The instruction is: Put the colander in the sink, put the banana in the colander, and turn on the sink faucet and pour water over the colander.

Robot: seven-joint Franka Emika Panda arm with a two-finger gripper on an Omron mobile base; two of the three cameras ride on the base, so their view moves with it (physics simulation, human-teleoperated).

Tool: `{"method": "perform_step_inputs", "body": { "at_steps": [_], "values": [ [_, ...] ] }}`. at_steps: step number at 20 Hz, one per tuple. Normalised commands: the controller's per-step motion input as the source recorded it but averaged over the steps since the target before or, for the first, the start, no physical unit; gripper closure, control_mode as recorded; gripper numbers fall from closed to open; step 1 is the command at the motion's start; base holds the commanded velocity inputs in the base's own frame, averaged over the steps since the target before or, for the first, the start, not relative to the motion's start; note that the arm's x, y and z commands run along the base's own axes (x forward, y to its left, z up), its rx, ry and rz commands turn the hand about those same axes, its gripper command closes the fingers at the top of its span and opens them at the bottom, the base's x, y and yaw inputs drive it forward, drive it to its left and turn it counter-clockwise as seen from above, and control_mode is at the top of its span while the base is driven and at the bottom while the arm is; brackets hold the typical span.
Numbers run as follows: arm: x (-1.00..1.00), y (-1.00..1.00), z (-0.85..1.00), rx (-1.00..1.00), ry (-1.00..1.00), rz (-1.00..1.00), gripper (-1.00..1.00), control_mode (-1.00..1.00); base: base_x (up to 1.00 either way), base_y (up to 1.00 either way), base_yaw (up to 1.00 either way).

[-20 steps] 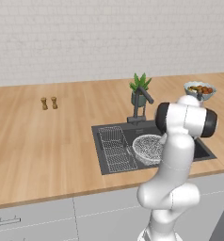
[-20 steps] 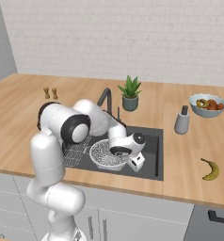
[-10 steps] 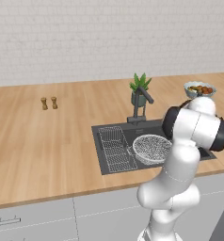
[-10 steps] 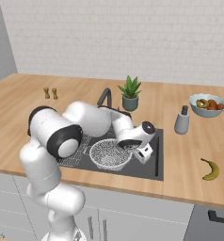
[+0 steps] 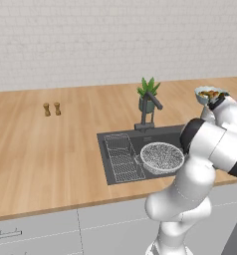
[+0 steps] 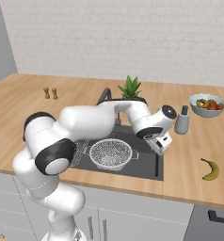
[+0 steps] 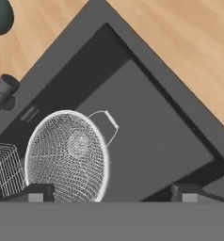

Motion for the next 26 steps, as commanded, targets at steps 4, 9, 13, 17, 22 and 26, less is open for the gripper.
{"method": "perform_step_inputs", "body": {
  "at_steps": [4, 9, 13, 17, 22, 26],
  "values": [
    [-0.73, -0.94, 0.36, -0.02, 0.02, 0.00, -1.00, -1.00, 0.00, 0.00, 0.00],
    [-0.52, -0.78, 0.20, -0.09, 0.07, 0.02, -1.00, -1.00, 0.00, 0.00, 0.00],
    [-0.21, -0.51, 0.00, -0.10, 0.12, 0.04, -1.00, -1.00, 0.00, 0.00, 0.00],
    [-0.06, -0.57, 0.00, -0.13, 0.09, 0.04, -1.00, -1.00, 0.00, 0.00, 0.00],
    [-0.17, -0.51, -0.10, -0.15, 0.00, 0.01, -1.00, -1.00, 0.00, 0.00, 0.00],
    [-0.18, -0.42, -0.23, -0.07, 0.00, 0.00, -1.00, -1.00, 0.00, 0.00, 0.00]
  ]
}}
